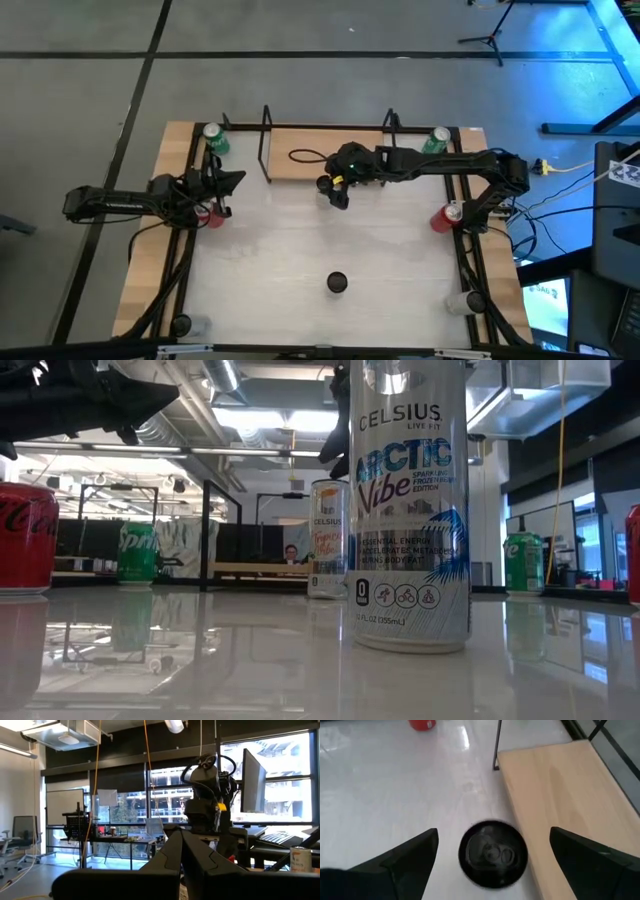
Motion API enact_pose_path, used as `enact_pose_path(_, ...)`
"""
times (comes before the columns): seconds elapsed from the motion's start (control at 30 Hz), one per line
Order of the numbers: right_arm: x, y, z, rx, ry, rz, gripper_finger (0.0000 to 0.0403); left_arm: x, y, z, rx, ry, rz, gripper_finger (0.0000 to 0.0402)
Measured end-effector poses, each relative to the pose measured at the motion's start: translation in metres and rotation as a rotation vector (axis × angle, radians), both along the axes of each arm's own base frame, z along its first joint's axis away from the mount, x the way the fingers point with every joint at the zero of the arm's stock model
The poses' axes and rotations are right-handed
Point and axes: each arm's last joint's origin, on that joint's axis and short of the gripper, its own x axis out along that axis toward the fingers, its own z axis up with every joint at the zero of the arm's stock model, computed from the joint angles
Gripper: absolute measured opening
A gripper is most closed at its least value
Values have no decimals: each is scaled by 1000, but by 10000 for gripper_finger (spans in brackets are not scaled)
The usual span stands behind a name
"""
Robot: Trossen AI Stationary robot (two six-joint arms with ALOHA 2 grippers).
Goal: Place canned beverage on shelf
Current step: Put the top white and yellow soda can on the shelf
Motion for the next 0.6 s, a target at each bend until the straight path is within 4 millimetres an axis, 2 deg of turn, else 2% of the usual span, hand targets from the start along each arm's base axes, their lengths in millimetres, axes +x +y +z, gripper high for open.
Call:
enact_pose_path(0.3,2,-1,-5,-12,5,-11,378,0,0,0,0,0,-1,0)
enact_pose_path(0.6,-3,-1,-26,-18,28,-30,378,0,0,0,0,1,-1,0)
